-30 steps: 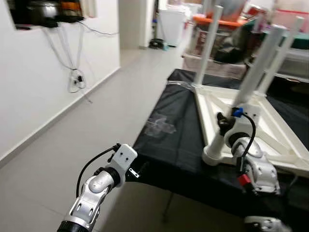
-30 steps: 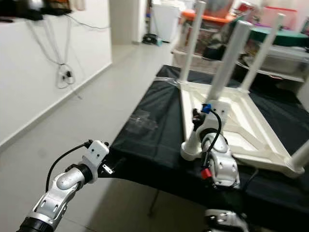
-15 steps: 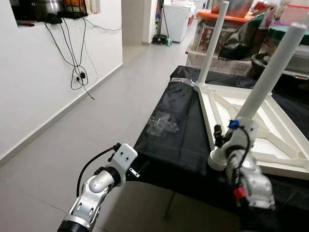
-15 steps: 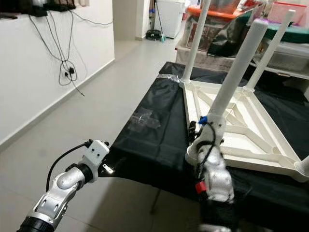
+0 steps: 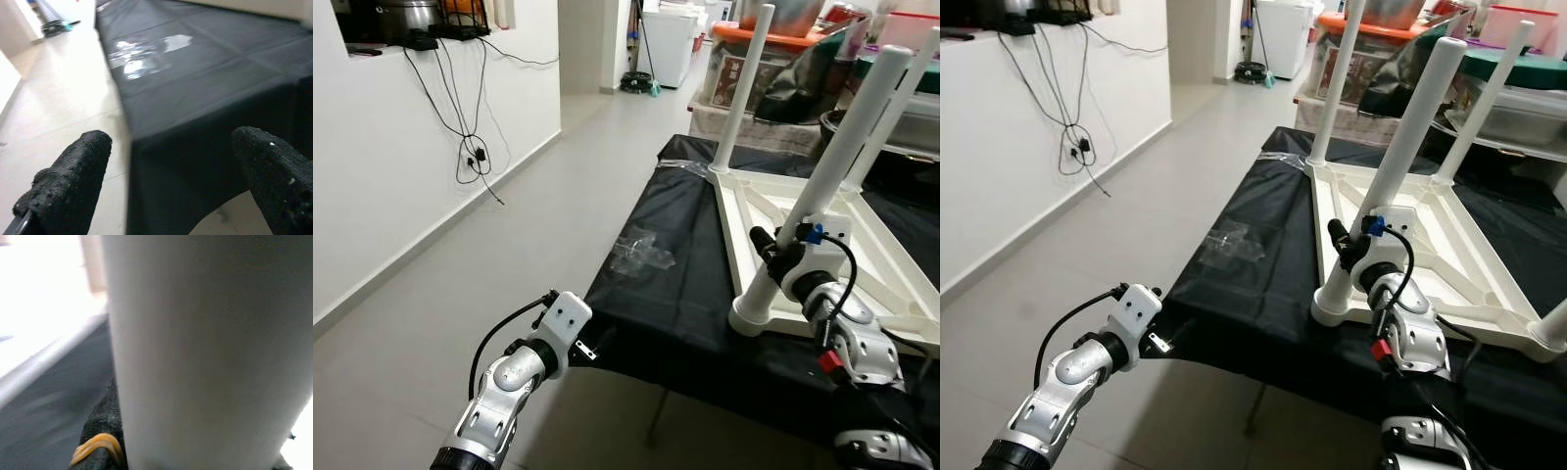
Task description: Building children table
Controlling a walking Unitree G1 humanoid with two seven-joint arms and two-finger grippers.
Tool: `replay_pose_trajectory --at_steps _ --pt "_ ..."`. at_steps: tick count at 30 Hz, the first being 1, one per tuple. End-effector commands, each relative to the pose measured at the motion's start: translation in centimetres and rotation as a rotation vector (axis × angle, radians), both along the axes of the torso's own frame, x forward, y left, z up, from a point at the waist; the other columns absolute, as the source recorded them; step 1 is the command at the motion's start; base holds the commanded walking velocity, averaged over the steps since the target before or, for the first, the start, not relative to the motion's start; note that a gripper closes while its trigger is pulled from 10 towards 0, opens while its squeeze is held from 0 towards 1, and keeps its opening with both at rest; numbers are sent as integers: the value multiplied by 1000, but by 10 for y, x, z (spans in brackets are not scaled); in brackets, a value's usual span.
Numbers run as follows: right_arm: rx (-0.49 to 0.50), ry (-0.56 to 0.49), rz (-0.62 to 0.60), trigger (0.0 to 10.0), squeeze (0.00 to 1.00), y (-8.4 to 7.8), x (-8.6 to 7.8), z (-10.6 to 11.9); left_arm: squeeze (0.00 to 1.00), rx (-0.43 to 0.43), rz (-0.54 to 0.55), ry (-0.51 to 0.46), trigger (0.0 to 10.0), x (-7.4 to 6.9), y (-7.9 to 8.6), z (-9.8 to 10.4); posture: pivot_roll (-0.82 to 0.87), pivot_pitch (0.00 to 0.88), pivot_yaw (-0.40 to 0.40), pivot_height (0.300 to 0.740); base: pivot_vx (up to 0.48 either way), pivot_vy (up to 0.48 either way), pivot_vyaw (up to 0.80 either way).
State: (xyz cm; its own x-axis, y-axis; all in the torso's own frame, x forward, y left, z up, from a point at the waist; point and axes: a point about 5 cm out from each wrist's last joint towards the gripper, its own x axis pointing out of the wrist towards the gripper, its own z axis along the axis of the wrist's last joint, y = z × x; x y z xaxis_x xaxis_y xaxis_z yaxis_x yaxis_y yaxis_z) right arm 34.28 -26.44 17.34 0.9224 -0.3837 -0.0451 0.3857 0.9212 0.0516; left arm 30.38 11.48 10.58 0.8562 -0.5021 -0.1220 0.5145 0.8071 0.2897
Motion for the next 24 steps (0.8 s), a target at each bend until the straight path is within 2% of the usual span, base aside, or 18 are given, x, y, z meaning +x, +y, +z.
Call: replay_pose_trajectory --at_steps 1,2,3,5,8,9,10,11,12,14,17,18,19,20,21,23,24 --pt "-29 180 -370 0 0 -37 -30 -35 0 23 -4 11 10000 -4 2 -4 101 0 -104 740 0 0 0" --pt "-29 180 -370 0 0 -37 -30 -35 0 23 -4 11 10000 -4 2 -4 101 0 -104 740 0 0 0" --pt "-3 201 -421 0 0 -22 -41 -47 0 24 -6 12 10000 -4 2 -4 103 0 -99 740 0 0 0" --pt "42 221 -363 0 0 10 -44 -53 0 23 -9 14 10000 -4 1 -4 102 0 -94 740 0 0 0" --pt "56 222 -330 0 0 19 -43 -53 0 23 -10 15 10000 -4 1 -4 102 0 -94 740 0 0 0" --pt "91 220 -264 10000 0 33 -39 -52 0 24 -12 15 10000 -4 1 -3 102 0 -94 740 0 0 0" --pt "101 183 -165 10000 0 43 -30 -46 0 25 -14 14 10000 -2 1 -2 100 0 -87 740 0 0 0" --pt "101 183 -165 10000 0 43 -30 -46 0 25 -14 14 10000 -2 1 -2 100 0 -87 740 0 0 0" --pt "118 125 -67 10000 1000 46 -22 -37 0 26 -15 12 10000 -1 1 -2 98 0 -88 740 0 0 0" --pt "127 63 15 10000 1000 47 -15 -25 0 27 -15 11 10000 1 1 -1 98 0 -88 740 0 0 0" --pt "124 42 25 10000 1000 42 -12 -18 0 26 -14 10 10000 1 1 -1 99 0 -92 740 0 0 0" --pt "142 -8 103 10000 0 40 -7 -5 0 24 -13 10 10000 1 1 -1 96 0 -94 740 0 0 0" --pt "142 -8 103 10000 0 40 -7 -5 0 24 -13 10 10000 1 1 -1 96 0 -94 740 0 0 0" --pt "154 -60 236 10000 0 41 -4 10 0 21 -12 10 10000 0 1 -2 96 0 -94 740 0 0 0" --pt "154 -60 236 10000 0 41 -4 10 0 21 -12 10 10000 0 1 -2 96 0 -94 740 0 0 0" --pt "85 -141 551 10000 0 51 -10 33 0 17 -14 13 10000 -2 -1 -3 92 0 -93 740 0 0 0" --pt "85 -141 551 10000 0 51 -10 33 0 17 -14 13 10000 -2 -1 -3 92 0 -93 740 0 0 0"
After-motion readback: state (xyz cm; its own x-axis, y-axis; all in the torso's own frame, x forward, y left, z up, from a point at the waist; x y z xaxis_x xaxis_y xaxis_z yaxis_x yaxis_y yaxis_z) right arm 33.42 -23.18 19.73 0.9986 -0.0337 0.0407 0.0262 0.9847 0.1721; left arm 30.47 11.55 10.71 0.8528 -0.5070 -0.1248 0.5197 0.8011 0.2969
